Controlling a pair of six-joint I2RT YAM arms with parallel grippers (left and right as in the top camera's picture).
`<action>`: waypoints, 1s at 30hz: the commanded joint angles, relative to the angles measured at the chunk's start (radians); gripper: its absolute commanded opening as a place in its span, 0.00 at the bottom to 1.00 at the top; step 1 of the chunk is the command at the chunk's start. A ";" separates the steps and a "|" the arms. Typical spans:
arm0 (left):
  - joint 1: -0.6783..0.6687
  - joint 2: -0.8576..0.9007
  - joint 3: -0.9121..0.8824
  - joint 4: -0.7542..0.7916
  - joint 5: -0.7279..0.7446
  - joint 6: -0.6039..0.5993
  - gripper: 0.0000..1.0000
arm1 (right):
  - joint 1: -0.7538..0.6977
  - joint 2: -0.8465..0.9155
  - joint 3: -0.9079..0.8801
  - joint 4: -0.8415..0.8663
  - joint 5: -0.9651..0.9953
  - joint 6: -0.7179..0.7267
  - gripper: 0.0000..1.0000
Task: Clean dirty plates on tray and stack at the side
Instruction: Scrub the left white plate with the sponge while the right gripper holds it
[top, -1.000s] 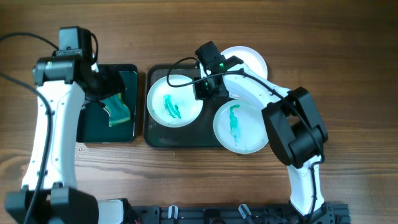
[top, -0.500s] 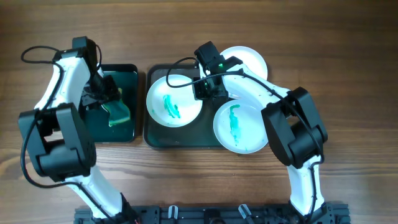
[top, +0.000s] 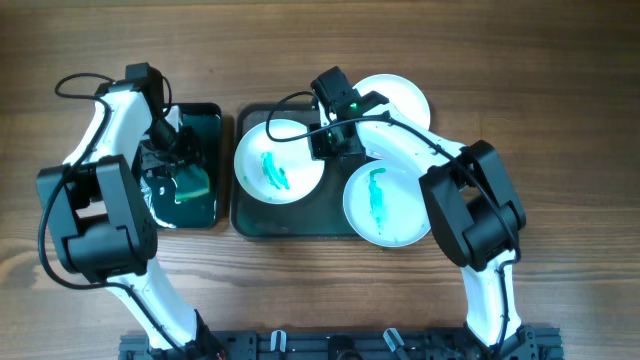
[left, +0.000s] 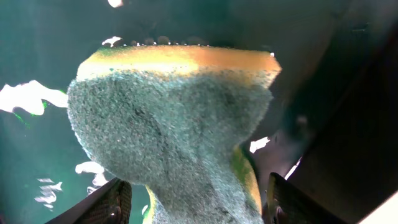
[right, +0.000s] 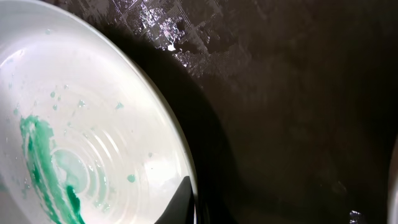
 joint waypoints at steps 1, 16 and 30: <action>-0.005 -0.040 -0.007 0.005 0.019 0.012 0.63 | 0.007 0.051 -0.003 0.002 0.050 0.011 0.04; -0.010 -0.176 0.039 0.016 0.169 -0.001 0.04 | -0.001 0.051 -0.003 -0.021 0.008 0.022 0.04; -0.418 -0.040 0.040 0.102 0.006 -0.441 0.04 | -0.065 0.051 -0.042 -0.087 -0.019 0.204 0.04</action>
